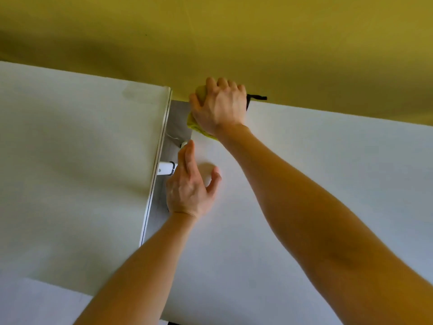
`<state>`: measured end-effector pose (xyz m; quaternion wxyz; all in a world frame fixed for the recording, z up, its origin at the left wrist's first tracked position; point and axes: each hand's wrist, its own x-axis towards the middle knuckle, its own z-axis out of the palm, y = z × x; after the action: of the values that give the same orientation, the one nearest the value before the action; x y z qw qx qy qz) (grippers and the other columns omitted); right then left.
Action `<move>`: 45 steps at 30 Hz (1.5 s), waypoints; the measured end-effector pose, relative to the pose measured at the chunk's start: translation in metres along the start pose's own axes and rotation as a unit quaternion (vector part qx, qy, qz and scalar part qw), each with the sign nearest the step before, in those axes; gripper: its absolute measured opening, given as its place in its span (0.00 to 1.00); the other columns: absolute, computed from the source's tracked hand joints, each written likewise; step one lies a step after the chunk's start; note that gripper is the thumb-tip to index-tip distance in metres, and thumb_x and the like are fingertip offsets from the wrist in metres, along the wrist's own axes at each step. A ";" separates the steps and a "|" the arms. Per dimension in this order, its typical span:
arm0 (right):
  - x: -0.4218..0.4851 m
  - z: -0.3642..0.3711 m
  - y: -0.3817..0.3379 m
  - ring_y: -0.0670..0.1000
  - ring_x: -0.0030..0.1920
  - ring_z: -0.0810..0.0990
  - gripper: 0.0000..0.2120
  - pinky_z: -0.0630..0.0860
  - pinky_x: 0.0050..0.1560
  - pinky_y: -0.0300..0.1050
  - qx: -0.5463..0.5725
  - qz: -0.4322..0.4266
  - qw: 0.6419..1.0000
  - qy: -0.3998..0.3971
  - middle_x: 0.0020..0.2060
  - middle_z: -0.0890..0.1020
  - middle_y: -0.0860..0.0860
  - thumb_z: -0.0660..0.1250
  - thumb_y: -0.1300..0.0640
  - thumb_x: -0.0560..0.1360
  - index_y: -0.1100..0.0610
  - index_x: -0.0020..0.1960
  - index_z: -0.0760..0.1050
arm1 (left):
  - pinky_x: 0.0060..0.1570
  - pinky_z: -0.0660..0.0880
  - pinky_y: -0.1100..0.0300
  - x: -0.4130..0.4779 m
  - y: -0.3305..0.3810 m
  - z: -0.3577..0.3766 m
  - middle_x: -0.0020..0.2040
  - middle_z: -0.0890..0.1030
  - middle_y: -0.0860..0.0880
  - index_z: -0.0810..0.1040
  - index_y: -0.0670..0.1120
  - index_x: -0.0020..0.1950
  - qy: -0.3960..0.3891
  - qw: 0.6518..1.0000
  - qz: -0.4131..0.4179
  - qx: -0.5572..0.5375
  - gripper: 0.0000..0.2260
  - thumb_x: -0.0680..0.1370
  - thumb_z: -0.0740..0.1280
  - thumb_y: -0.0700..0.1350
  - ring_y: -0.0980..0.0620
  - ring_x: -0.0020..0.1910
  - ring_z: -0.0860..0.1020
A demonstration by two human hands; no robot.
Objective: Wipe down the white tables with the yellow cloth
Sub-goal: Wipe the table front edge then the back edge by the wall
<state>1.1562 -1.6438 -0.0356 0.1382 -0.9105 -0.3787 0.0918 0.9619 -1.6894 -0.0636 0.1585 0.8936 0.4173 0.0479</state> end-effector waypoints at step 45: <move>-0.042 -0.046 0.141 0.62 0.59 0.79 0.26 0.72 0.62 0.56 0.051 0.017 0.999 -0.001 0.56 0.82 0.56 0.61 0.32 0.80 0.52 0.63 0.78 | 0.78 0.68 0.37 0.007 0.006 -0.006 0.82 0.71 0.40 0.78 0.44 0.78 0.080 0.965 0.249 -0.014 0.21 0.84 0.62 0.43 0.39 0.83 0.67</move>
<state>1.2334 -1.7772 -0.0353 0.1826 -0.9083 -0.3585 0.1141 0.9692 -1.6859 -0.0560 0.1203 0.9601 0.1925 0.1632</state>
